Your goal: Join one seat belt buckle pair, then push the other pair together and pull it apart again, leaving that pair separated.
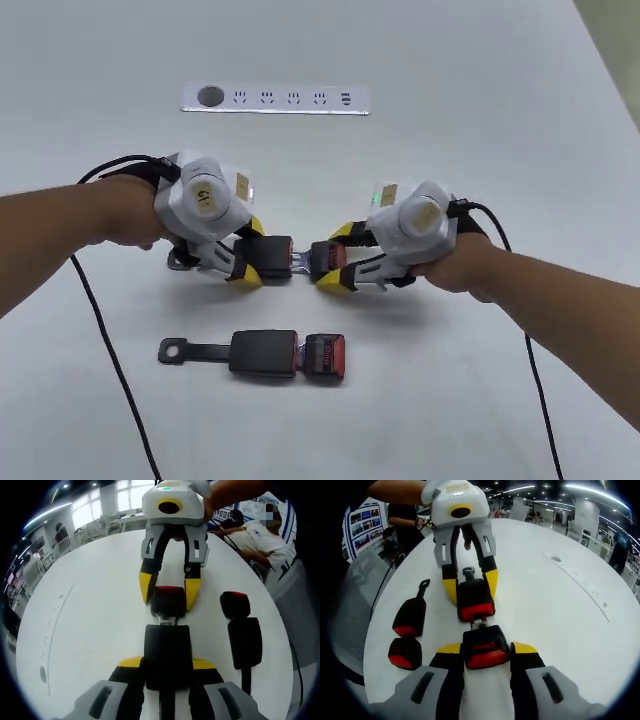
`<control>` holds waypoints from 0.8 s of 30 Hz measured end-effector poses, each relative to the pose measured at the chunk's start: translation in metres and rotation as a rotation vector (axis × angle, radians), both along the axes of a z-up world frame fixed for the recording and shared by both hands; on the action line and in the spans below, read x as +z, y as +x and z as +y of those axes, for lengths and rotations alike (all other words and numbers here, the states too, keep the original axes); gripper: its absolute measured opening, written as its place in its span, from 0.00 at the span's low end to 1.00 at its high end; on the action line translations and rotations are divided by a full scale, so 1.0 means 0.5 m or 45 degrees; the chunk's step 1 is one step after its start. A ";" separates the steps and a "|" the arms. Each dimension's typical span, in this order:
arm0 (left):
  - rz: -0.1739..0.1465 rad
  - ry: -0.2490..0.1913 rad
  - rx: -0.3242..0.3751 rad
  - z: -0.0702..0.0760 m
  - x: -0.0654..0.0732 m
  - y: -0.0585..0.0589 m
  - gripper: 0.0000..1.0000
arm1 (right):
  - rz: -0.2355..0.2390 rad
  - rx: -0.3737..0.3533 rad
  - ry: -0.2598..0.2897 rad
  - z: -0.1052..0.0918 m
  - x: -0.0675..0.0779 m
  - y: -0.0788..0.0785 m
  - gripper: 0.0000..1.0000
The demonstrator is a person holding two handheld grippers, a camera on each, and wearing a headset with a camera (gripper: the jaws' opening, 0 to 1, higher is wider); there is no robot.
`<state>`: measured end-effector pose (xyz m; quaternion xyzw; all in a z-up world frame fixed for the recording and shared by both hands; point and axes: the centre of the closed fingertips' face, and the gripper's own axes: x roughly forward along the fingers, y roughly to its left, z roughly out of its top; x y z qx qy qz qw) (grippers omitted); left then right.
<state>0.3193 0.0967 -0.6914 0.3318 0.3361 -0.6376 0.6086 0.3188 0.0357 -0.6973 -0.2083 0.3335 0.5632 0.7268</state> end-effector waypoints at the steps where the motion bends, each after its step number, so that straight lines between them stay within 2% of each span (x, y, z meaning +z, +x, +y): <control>1: -0.004 0.008 -0.011 -0.001 0.000 0.000 0.34 | -0.002 -0.001 -0.001 0.000 0.001 -0.001 0.34; 6: -0.005 0.023 -0.019 -0.004 0.000 -0.002 0.34 | 0.002 -0.010 0.020 -0.013 0.013 0.009 0.34; 10: -0.005 0.017 -0.041 -0.007 0.001 -0.003 0.34 | 0.033 -0.023 0.053 0.007 0.017 0.012 0.33; 13: 0.000 0.013 -0.046 -0.007 0.002 -0.006 0.34 | -0.014 0.016 0.022 0.016 0.014 0.014 0.33; 14: 0.000 0.006 -0.043 -0.006 0.002 -0.008 0.34 | 0.012 -0.009 0.045 0.013 0.015 0.014 0.33; 20: 0.003 0.019 -0.031 -0.008 0.001 -0.008 0.34 | 0.006 -0.016 0.027 0.023 0.017 0.013 0.33; 24: 0.007 0.006 -0.014 -0.006 0.001 -0.007 0.34 | -0.014 -0.008 -0.020 0.023 0.017 0.011 0.33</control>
